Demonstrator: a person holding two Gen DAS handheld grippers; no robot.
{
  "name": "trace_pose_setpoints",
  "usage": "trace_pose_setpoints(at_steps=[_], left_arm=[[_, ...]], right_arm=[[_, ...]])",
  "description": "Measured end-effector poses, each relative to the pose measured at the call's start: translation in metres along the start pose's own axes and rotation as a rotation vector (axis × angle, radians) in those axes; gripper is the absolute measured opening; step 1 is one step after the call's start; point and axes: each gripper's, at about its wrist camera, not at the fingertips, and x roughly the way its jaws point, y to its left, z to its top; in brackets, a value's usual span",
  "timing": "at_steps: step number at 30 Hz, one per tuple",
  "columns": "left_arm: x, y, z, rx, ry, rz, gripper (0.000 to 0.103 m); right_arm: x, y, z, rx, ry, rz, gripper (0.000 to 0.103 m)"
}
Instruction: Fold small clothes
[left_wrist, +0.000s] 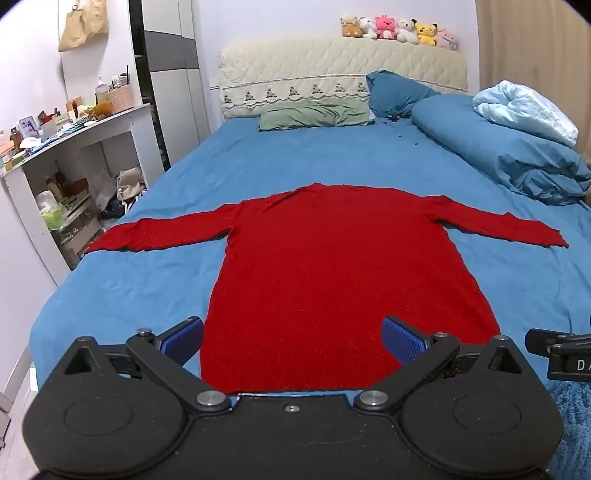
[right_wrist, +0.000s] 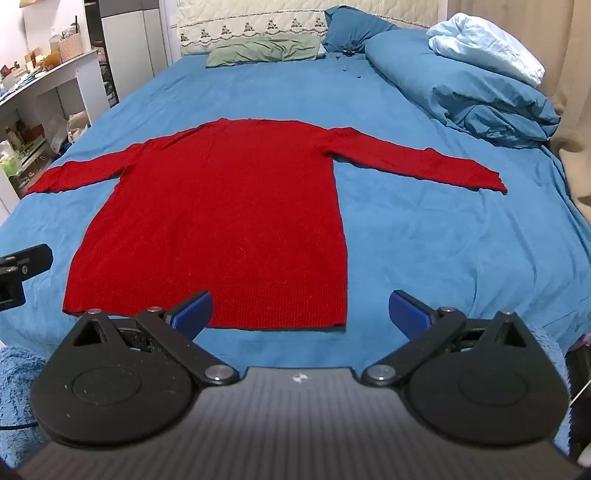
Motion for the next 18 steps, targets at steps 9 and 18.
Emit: trace_pose_setpoints(at_steps=[9,18], left_arm=[[-0.004,-0.005,-0.002,0.003,-0.024,0.012,0.103],[-0.010,0.002,-0.003,-0.014,-0.055,0.004,0.103]], right_arm=[[-0.002,0.002,-0.001,-0.008,-0.003,0.005,0.103],[-0.007,0.000,-0.001,-0.011,-0.007,-0.001,0.103]])
